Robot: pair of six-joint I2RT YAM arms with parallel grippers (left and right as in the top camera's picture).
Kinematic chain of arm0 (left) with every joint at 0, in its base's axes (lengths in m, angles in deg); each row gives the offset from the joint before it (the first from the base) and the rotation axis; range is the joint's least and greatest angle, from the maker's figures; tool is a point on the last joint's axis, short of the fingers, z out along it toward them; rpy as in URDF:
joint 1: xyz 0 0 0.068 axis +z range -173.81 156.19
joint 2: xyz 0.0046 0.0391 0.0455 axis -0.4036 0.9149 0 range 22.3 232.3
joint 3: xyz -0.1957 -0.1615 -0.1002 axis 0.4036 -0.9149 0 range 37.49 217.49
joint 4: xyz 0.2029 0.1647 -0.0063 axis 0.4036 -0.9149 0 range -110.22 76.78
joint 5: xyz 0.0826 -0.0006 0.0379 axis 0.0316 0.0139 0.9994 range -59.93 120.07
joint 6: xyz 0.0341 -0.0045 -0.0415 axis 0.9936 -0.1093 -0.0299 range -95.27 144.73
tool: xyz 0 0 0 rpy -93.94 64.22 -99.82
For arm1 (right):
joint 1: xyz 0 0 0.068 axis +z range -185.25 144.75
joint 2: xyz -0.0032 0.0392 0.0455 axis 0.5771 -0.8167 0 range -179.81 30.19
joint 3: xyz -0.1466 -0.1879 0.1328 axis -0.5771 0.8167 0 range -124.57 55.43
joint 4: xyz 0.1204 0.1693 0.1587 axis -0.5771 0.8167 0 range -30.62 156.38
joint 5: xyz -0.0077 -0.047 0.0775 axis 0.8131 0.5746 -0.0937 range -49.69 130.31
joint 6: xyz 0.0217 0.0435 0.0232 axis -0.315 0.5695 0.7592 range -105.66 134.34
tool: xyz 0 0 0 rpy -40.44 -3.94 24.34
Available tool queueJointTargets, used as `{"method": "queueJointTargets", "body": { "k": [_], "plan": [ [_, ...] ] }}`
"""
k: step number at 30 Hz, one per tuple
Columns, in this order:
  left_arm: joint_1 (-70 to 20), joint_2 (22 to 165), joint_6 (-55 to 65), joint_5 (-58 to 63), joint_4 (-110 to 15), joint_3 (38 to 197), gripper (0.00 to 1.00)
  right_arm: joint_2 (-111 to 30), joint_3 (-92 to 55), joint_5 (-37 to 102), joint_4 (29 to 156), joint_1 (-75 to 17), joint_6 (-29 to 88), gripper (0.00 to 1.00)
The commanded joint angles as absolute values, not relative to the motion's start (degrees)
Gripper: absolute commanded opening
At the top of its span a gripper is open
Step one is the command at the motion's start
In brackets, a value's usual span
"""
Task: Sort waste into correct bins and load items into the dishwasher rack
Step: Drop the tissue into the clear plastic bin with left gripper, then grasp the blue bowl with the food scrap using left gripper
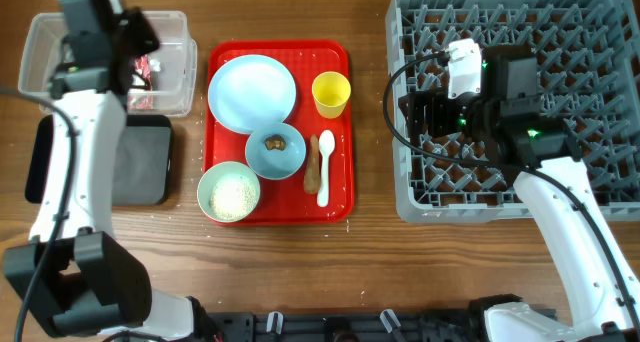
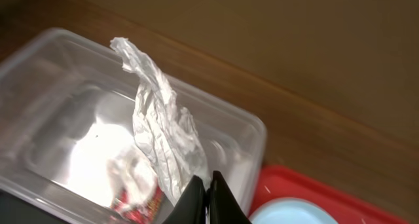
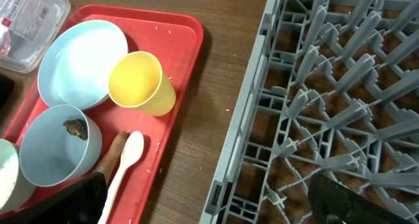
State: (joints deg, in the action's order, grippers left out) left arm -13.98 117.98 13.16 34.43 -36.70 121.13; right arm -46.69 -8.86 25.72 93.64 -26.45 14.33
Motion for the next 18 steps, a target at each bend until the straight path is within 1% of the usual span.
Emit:
{"method": "queueJointTargets", "body": {
  "k": [1, 2, 4, 10, 11, 14, 18],
  "plan": [
    [-9.8, 119.7, 14.3, 36.2, -34.6, 121.8, 0.04, -47.2, -9.7, 24.7, 93.3, -26.5, 15.0, 1.00],
    [-9.2, 120.3, 14.3, 36.1, -34.3, 121.8, 0.09, -47.2, -9.7, 24.7, 93.3, -26.5, 15.0, 1.00],
    [-8.6, 121.9, 14.3, 36.0, -33.9, 121.8, 0.99, -47.2, -9.7, 24.7, 93.3, -26.5, 15.0, 1.00],
    [-8.6, 122.9, 14.3, 35.6, -32.9, 121.8, 1.00, -47.2, -9.7, 24.7, 93.3, -26.5, 15.0, 1.00],
    [-8.6, 122.9, 14.5, 34.4, -32.7, 121.8, 1.00, -47.2, -9.7, 24.7, 93.3, -26.5, 15.0, 1.00],
    [-9.5, 121.6, 20.0, 24.0, -34.0, 121.8, 1.00, -47.2, -9.7, 24.7, 93.3, -26.5, 15.0, 1.00],
    [-15.4, 117.1, 19.8, 20.5, -41.6, 121.8, 1.00, -47.2, -9.7, 24.7, 93.3, -26.5, 15.4, 1.00]
  ]
}}
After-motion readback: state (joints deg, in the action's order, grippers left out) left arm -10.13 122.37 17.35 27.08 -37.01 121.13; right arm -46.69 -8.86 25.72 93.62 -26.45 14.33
